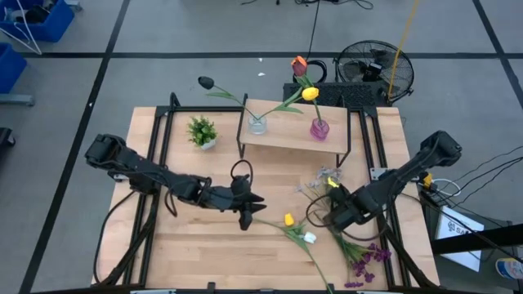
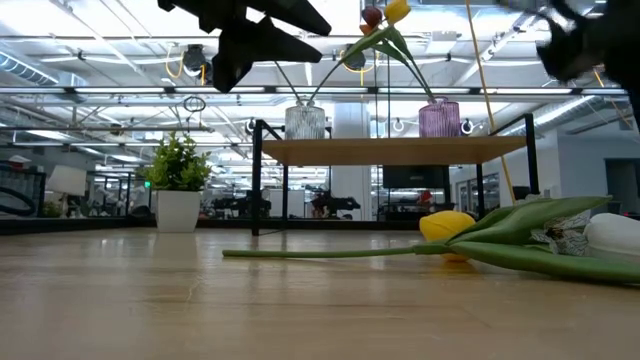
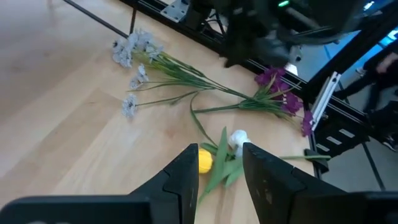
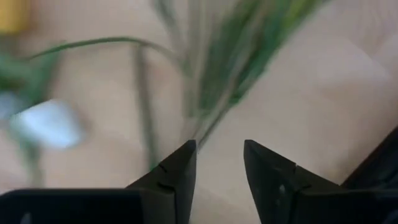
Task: Pick and place flowers into a vace then onto a shelf
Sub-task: Put the white flowers into the purple vase
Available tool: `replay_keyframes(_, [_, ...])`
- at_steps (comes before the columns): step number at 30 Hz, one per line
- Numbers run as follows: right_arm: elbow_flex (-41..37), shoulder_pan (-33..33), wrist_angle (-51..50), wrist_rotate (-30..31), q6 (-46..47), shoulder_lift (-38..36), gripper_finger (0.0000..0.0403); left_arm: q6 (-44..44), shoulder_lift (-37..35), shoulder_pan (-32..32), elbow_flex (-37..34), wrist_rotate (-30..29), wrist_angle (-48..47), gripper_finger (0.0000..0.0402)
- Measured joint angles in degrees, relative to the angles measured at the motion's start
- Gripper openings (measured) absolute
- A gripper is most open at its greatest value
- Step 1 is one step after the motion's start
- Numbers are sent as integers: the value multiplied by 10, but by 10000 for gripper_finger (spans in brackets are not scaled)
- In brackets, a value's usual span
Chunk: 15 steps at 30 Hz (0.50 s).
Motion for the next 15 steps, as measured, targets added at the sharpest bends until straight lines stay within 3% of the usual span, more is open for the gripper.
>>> replay_keyframes(4, [-75,-8,57,-20,40,0,129,0,0,-5,0,0,3,127])
replay_keyframes(10, [-167,-8,272,-16,58,0,130,0,0,-5,0,0,3,127])
replay_keyframes(15, [-184,-10,298,-2,69,-3,130,0,0,-5,0,0,5,127])
